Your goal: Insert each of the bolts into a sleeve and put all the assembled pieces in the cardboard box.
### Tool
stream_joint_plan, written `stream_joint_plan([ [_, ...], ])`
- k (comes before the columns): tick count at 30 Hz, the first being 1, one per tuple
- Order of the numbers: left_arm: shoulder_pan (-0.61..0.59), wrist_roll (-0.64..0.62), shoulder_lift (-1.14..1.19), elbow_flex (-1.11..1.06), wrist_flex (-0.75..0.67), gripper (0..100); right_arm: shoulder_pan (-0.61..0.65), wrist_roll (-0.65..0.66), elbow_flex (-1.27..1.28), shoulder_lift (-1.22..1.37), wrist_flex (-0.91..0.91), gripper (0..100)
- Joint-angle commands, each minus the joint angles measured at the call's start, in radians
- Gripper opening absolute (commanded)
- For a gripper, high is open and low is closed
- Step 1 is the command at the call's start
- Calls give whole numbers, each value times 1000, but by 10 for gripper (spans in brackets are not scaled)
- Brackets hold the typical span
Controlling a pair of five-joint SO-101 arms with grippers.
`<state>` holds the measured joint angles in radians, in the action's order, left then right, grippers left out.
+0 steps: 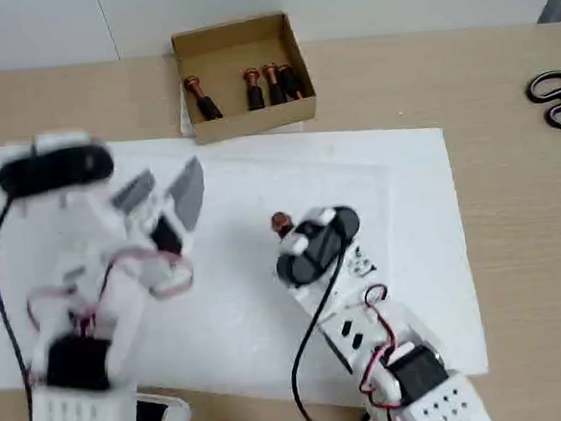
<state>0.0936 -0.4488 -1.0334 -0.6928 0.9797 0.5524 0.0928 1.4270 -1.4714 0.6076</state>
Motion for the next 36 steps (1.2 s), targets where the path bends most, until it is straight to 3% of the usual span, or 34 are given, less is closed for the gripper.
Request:
stream_joint_plan([
  [1, -9, 0, 235, 217, -25, 199, -81, -72, -212, 222, -16, 4],
  [7, -11, 40, 591, 533, 29, 198, -217, -114, -621, 719, 173, 4],
  [21, -68, 51, 1387, 1276, 562, 199, -240, -63, -1593, 1580, 593, 4],
  [28, -115, 46, 1640, 1618, 736, 196, -257, -64, -1964, 1848, 499, 4],
  [36, -106, 44, 1695, 1802, 772, 196, -254, -71, -2194, 2080, 306, 4],
])
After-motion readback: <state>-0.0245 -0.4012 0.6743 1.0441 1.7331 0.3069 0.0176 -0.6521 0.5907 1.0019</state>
